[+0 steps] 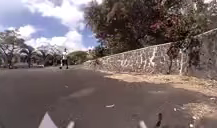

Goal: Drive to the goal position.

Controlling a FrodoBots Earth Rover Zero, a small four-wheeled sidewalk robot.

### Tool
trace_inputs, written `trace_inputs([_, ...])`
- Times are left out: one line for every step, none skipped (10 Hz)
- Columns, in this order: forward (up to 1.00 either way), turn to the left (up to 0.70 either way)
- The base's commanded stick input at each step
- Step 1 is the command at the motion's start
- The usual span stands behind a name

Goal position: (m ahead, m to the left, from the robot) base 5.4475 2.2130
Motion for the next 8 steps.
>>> trace_inputs([0.5, 0.0])
trace_inputs([0.5, 0.0])
trace_inputs([0.5, 0.0])
trace_inputs([0.5, 0.0])
trace_inputs([0.5, 0.0])
trace_inputs([0.5, 0.0])
trace_inputs([0.5, 0.0])
trace_inputs([0.5, 0.0])
